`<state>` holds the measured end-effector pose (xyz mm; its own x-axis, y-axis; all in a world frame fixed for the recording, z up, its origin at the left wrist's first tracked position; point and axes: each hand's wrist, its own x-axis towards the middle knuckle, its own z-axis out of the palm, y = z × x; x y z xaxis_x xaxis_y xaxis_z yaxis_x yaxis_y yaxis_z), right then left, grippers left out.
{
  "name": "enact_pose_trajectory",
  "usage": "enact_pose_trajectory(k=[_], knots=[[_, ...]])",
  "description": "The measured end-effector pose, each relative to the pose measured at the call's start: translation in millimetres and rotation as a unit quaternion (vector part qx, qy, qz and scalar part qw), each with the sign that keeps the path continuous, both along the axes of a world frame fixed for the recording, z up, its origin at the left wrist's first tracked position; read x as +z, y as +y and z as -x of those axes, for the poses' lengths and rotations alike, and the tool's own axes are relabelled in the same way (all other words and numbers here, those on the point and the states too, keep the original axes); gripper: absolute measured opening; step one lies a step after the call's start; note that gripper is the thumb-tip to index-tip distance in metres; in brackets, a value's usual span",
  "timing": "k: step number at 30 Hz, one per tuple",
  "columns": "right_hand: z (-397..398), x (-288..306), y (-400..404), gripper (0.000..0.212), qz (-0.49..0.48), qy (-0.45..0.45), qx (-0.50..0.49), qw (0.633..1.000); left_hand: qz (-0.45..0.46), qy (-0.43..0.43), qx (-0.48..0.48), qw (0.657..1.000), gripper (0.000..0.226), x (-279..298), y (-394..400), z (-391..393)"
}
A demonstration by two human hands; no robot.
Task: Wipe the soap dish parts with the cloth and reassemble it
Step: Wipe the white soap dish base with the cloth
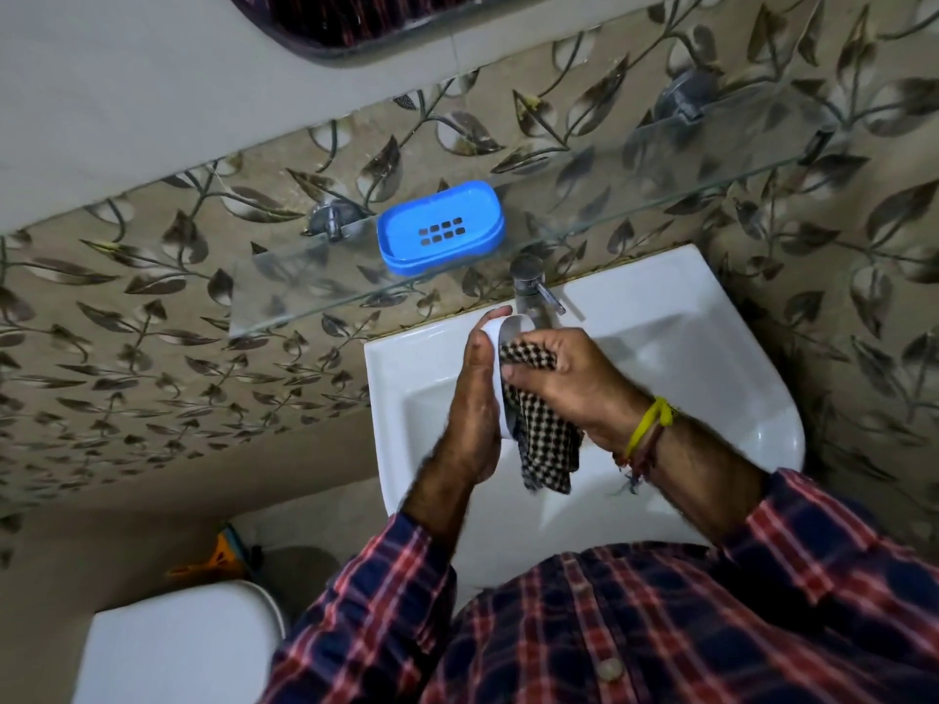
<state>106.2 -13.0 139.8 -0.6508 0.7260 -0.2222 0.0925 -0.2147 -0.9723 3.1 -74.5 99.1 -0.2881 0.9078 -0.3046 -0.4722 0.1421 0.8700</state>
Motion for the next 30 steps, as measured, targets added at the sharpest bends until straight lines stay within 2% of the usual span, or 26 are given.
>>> enact_pose_trajectory(k=[2,4,6,10,14,16,19,20,23,26,28,30], knots=[[-4,-4,-3,0.009,-0.015,-0.028,0.029,0.999,-0.015,0.002,-0.007,1.0,0.053,0,-3,1],[-2,-5,4,0.016,-0.008,-0.005,-0.015,1.0,-0.022,-0.004,-0.01,1.0,0.047,-1,-6,-5],[-2,-4,7,0.018,-0.031,0.015,-0.012,0.999,-0.007,-0.02,-0.001,1.0,0.049,-1,-6,-7],[-9,-8,-9,0.011,-0.168,-0.058,0.146,0.973,0.037,-0.011,0.021,0.999,0.053,13,-1,11],[-2,-7,-10,0.037,-0.221,-0.033,0.118,0.967,0.069,-0.008,-0.003,0.998,0.059,15,-2,15],[0,-13,-14,0.026,-0.317,-0.043,0.135,0.938,0.059,-0.014,0.011,0.998,0.052,16,0,20],[-10,-26,-18,0.017,-0.476,-0.132,0.187,0.849,0.071,0.016,0.039,0.997,0.054,18,1,22],[-14,-28,-17,0.018,-0.497,-0.146,0.189,0.834,0.08,0.023,0.037,0.996,0.057,16,1,20],[-20,-26,-19,0.019,-0.522,-0.14,0.195,0.818,0.094,0.042,0.046,0.994,0.055,14,1,16],[-26,-37,-23,0.018,-0.56,-0.137,0.195,0.793,0.149,-0.018,0.049,0.987,0.067,16,-2,22],[-30,-45,-24,0.015,-0.568,-0.139,0.176,0.792,0.189,-0.04,0.061,0.979,0.074,21,-3,26],[-29,-48,-24,0.008,-0.581,-0.107,0.143,0.794,0.183,-0.018,0.038,0.982,0.067,26,1,26]])
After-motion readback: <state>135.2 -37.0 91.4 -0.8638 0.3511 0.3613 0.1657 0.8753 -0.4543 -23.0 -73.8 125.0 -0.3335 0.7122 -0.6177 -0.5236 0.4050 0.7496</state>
